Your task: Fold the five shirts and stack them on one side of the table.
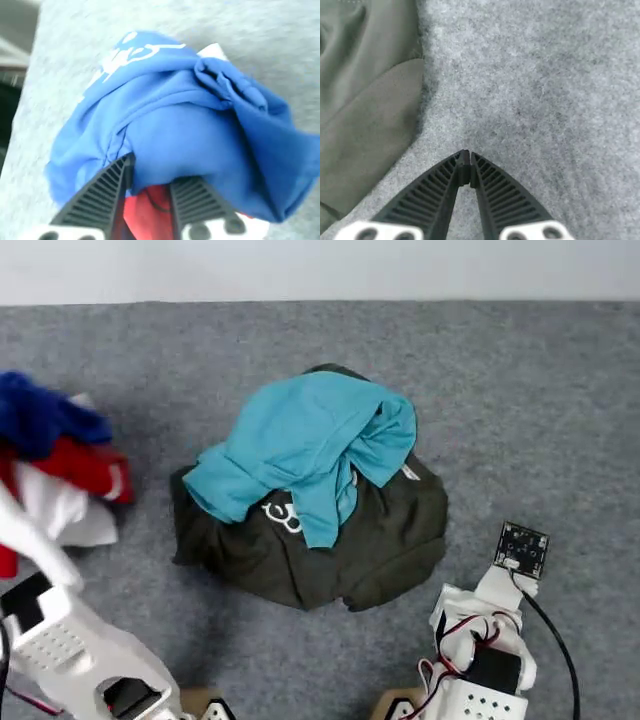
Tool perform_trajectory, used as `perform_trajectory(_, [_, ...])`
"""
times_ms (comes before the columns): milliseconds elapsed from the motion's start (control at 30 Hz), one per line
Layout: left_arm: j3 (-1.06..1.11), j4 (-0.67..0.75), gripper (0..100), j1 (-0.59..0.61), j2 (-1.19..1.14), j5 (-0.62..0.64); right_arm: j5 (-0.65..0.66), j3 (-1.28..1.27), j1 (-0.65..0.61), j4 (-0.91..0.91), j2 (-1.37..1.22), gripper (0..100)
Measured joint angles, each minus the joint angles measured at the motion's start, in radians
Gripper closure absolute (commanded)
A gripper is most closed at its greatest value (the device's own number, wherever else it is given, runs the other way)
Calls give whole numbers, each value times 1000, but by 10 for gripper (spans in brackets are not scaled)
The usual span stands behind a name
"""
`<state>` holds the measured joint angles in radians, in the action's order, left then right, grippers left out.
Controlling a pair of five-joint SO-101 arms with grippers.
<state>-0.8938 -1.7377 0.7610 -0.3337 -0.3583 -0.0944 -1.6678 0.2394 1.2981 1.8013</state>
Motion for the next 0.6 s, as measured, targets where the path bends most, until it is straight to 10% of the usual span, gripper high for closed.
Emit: perform_trajectory(600, [-28, 0, 728, 95, 34, -3, 0, 0, 0, 0, 0, 985])
